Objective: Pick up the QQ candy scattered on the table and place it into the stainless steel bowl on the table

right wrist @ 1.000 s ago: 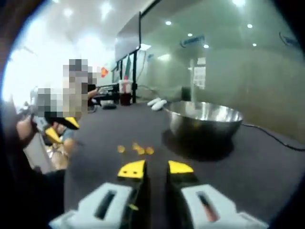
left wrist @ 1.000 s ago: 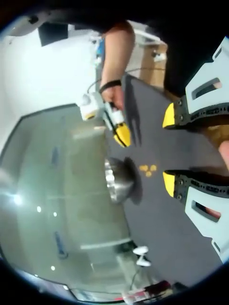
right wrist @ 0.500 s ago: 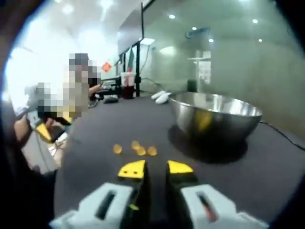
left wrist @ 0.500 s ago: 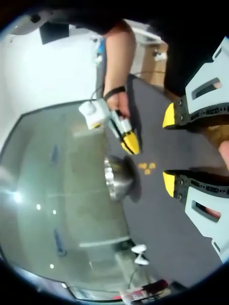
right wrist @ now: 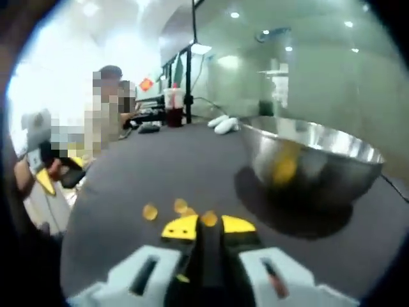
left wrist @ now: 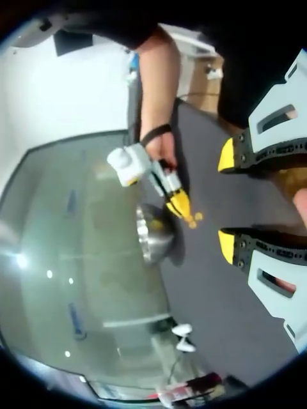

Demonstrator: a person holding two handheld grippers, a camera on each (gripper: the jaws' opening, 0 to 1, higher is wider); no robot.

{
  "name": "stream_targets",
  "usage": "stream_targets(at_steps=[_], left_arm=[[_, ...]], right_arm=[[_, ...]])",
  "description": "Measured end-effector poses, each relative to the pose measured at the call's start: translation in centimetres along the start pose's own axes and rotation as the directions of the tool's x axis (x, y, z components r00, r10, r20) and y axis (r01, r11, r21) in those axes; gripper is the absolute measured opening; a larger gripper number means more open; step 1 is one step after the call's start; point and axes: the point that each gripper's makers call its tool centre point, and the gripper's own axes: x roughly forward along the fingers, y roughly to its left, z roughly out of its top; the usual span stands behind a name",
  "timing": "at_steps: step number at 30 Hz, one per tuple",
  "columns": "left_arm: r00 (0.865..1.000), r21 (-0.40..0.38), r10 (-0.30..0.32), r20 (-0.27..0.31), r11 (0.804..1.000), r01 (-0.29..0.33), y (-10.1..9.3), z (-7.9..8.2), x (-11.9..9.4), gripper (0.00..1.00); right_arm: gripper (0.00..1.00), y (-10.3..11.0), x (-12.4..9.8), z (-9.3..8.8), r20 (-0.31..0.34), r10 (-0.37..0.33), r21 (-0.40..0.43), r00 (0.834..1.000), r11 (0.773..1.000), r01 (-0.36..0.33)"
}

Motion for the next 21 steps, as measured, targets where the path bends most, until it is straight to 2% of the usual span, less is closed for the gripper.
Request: stream_targets(at_steps=[6,12,14,17,21], left_arm=[[1.0,0.009,0.008,-0.006,1.0,-0.008,0.2,0.1,-0.2,0.35],[1.0,0.008,0.01,-0.009,1.0,-0.01,0.2,0.0,-0.1,0.35],[1.0,0.011,0.006,-0.008,1.0,-0.006,0.0,0.1,0.0,0.35],[1.0,0.013,0.0,-0.005,1.0,0.0,-0.1,0.2,0.1,0.35],[1.0,0.013,-0.003,-0.006,1.0,0.003,-0.1,0.2,0.3,0.35]], right_arm=[[0.1,-0.3,0.1,0.0,0.011,-0.003,0.064,1.0,0.998,0.002],[0.09,-0.2,0.0,0.1,0.015,-0.006,0.07,1.0,0.998,0.005],[0.09,-0.4,-0.5,0.3,0.028,-0.028,0.078,0.999,0.997,0.026],[0.09,0.1,-1.4,1.1,0.055,-0.029,0.1,0.998,0.995,0.023],[0.09,0.0,-3.0,2.7,0.092,-0.067,0.053,0.993,0.997,0.062]])
